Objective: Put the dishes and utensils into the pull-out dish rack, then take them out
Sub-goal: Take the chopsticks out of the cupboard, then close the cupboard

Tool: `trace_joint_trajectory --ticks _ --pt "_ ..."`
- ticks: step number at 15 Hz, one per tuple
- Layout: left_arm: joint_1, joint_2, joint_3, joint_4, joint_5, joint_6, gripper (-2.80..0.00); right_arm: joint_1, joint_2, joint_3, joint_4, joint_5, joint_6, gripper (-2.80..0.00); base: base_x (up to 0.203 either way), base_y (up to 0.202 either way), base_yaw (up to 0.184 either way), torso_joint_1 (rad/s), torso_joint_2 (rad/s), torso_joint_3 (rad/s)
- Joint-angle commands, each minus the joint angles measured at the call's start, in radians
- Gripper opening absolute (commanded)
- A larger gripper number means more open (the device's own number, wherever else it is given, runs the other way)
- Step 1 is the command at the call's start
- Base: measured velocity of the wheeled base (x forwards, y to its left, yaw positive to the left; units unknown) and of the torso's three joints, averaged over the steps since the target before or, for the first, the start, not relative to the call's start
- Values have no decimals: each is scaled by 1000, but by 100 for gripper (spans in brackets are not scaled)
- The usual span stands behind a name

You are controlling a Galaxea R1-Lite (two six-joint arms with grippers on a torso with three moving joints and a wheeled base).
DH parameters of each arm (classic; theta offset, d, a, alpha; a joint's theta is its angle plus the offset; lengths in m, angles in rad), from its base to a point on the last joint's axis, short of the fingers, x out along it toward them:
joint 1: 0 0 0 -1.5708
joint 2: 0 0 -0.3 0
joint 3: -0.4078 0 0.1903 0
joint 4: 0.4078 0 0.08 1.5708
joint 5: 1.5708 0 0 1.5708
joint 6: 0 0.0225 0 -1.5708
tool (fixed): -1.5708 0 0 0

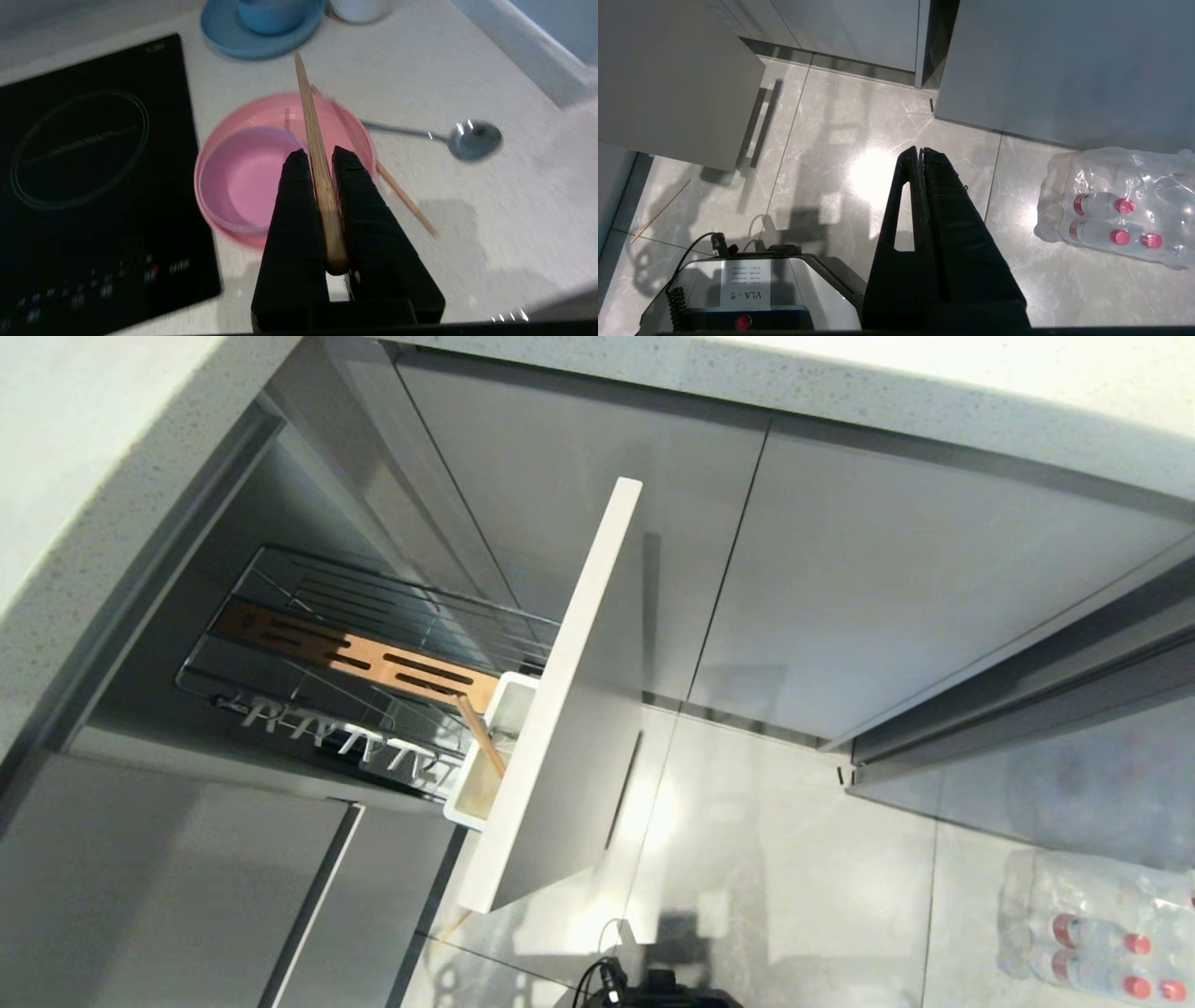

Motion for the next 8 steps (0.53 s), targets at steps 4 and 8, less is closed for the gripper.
trace_joint_trajectory --ticks 4,8 --pt "32 106 148 -276 7 2 -280 0 0 0 -1 -1 0 -280 0 0 0 0 0 0" --pt "6 137 330 -493 38 -6 -280 0 0 0 0 0 0 -280 0 0 0 0 0 0"
